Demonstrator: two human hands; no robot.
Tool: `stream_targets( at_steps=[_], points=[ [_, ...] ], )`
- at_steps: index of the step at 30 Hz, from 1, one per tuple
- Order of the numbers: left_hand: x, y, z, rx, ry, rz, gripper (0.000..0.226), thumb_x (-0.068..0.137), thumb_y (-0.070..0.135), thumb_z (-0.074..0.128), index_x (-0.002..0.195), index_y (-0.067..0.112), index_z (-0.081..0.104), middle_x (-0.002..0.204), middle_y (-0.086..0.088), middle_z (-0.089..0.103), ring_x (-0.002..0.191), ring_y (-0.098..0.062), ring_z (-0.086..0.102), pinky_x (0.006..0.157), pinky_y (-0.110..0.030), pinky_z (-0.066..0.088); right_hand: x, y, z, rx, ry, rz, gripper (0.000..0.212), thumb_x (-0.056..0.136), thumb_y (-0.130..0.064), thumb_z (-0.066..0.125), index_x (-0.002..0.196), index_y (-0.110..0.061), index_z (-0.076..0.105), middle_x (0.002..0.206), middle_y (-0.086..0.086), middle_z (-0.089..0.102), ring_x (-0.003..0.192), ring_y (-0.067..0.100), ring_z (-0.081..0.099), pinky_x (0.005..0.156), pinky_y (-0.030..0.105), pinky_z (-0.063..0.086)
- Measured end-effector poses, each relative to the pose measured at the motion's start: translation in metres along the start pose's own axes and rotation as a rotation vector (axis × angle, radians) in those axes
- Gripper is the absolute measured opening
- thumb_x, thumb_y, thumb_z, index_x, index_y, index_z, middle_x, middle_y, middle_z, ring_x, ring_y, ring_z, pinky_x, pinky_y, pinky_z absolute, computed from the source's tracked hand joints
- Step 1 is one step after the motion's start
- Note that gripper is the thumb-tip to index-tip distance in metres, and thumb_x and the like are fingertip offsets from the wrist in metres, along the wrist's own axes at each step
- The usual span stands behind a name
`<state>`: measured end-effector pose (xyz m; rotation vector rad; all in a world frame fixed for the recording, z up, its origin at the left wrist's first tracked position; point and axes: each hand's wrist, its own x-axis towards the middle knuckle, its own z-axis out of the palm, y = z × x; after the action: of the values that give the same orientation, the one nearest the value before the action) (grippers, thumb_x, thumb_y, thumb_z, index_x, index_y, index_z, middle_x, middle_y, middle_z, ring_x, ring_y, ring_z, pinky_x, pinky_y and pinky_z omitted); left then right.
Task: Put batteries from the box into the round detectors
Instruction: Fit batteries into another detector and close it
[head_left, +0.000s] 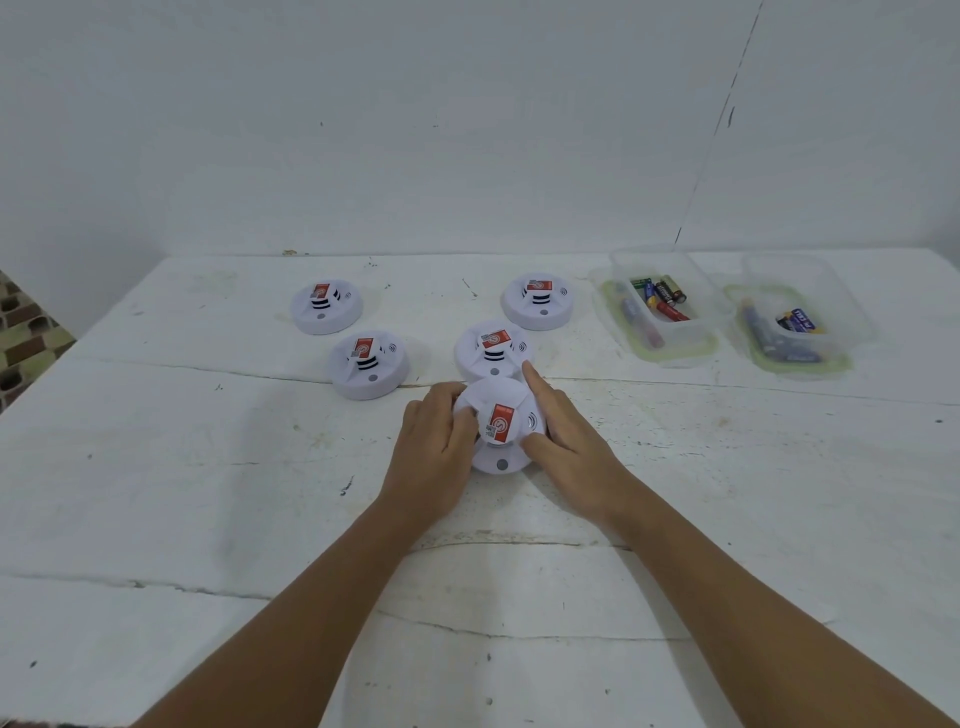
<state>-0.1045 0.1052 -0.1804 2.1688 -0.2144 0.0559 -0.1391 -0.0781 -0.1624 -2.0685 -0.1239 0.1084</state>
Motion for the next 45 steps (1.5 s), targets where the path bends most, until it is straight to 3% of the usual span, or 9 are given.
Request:
stream_targets(
  at_steps=[6,8,10,17,22,26,30,35,45],
  points=[
    [-0.005,0.000,-0.004,-0.133,-0.073,0.087,0.064,0.091,0.036,0.050,0.154,0.035,0.036,0.140,0.008,0.048,0.131,-0.009,0.046,0.102,-0.020,0.047,-0.001,0.000,0.001,0.024,0.006,-0.009,0.078,0.092,-0.038,0.044,0.164,-0.043,0.013,0.144,-0.017,0.044,0.132,-0.002,0.042,0.111,0.031,0.036],
    [-0.002,-0.007,-0.003,-0.040,-0.132,0.169,0.074,0.088,0.045,0.065,0.154,0.030,0.037,0.142,0.005,0.049,0.135,-0.013,0.045,0.108,-0.029,0.046,-0.001,0.000,0.002,0.029,0.007,-0.015,0.078,0.091,-0.036,0.045,0.163,-0.044,0.017,0.142,-0.015,0.049,0.129,-0.002,0.045,0.110,0.033,0.041],
    [0.004,-0.018,0.002,0.019,-0.170,0.225,0.086,0.081,0.060,0.073,0.153,0.027,0.040,0.136,-0.003,0.053,0.130,-0.019,0.050,0.106,-0.035,0.047,-0.002,0.003,0.002,0.031,0.019,-0.010,0.078,0.088,-0.035,0.044,0.162,-0.044,0.021,0.138,-0.009,0.053,0.125,-0.001,0.048,0.108,0.034,0.044],
    [-0.001,-0.001,-0.014,0.079,-0.178,0.280,0.097,0.070,0.057,0.078,0.152,0.043,0.029,0.129,0.008,0.038,0.126,-0.006,0.040,0.096,-0.012,0.041,-0.001,0.006,0.003,0.228,0.114,-0.052,0.047,0.104,-0.026,0.041,0.148,-0.042,0.049,0.148,-0.009,0.055,0.138,0.013,0.050,0.116,0.042,0.040],
    [0.011,0.022,-0.035,0.054,-0.152,0.207,0.097,0.077,0.045,0.086,0.154,0.044,0.026,0.132,0.010,0.033,0.128,-0.004,0.041,0.093,0.000,0.033,0.007,0.003,-0.003,0.295,0.358,-0.018,0.029,0.105,-0.027,0.043,0.126,-0.033,0.063,0.103,-0.006,0.066,0.096,0.013,0.064,0.093,0.035,0.051],
    [0.045,0.044,-0.057,0.071,-0.073,0.166,0.097,0.079,0.049,0.084,0.157,0.042,0.026,0.136,0.008,0.034,0.129,-0.007,0.044,0.100,-0.017,0.040,0.022,-0.006,-0.016,0.204,0.443,-0.005,0.018,0.106,-0.019,0.049,0.106,-0.030,0.063,0.082,-0.001,0.064,0.076,0.030,0.059,0.066,0.031,0.048],
    [0.096,0.056,-0.069,0.147,-0.048,0.103,0.097,0.079,0.050,0.083,0.158,0.036,0.028,0.135,0.003,0.035,0.132,-0.017,0.042,0.105,-0.035,0.041,0.047,-0.018,-0.029,0.133,0.401,-0.013,0.015,0.105,-0.021,0.051,0.106,-0.028,0.064,0.074,-0.013,0.057,0.061,0.003,0.049,0.060,0.018,0.043],
    [0.160,0.051,-0.072,0.302,-0.113,-0.033,0.099,0.080,0.053,0.081,0.158,0.029,0.027,0.143,-0.009,0.036,0.135,-0.030,0.042,0.108,-0.046,0.044,0.080,-0.033,-0.038,0.033,0.368,-0.005,0.017,0.105,-0.021,0.050,0.109,-0.026,0.066,0.091,-0.014,0.065,0.069,-0.008,0.055,0.060,0.008,0.041],
    [0.205,0.027,-0.058,0.535,-0.312,-0.190,0.087,0.078,0.056,0.079,0.148,0.028,0.036,0.132,-0.010,0.039,0.127,-0.031,0.041,0.099,-0.043,0.042,0.140,-0.025,-0.063,-0.225,0.352,-0.021,0.023,0.102,-0.020,0.051,0.115,-0.025,0.069,0.104,-0.004,0.065,0.084,0.005,0.057,0.070,0.016,0.038]
  ],
)
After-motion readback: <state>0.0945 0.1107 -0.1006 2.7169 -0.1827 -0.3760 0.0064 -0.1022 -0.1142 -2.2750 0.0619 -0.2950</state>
